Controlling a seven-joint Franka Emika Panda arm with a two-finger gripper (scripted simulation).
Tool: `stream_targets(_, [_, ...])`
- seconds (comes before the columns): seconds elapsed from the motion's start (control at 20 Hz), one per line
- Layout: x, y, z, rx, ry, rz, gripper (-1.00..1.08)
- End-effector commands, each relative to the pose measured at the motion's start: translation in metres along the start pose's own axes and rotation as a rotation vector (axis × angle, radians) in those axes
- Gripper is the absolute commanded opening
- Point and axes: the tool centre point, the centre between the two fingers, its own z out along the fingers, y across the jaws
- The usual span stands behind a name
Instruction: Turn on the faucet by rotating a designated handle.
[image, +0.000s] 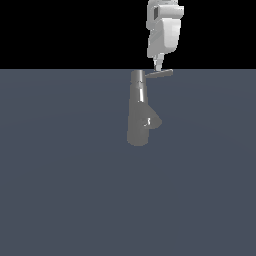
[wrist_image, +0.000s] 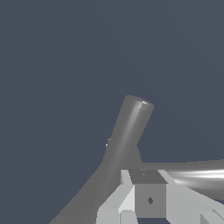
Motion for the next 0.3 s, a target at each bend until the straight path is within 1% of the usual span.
stream_targets(0.0, [0.032,0.004,0.010,-0.015,0.007,0.039,-1.00])
stream_targets(0.25, [0.044,-0.002,0.014,-0.017,0.008,0.044,-1.00])
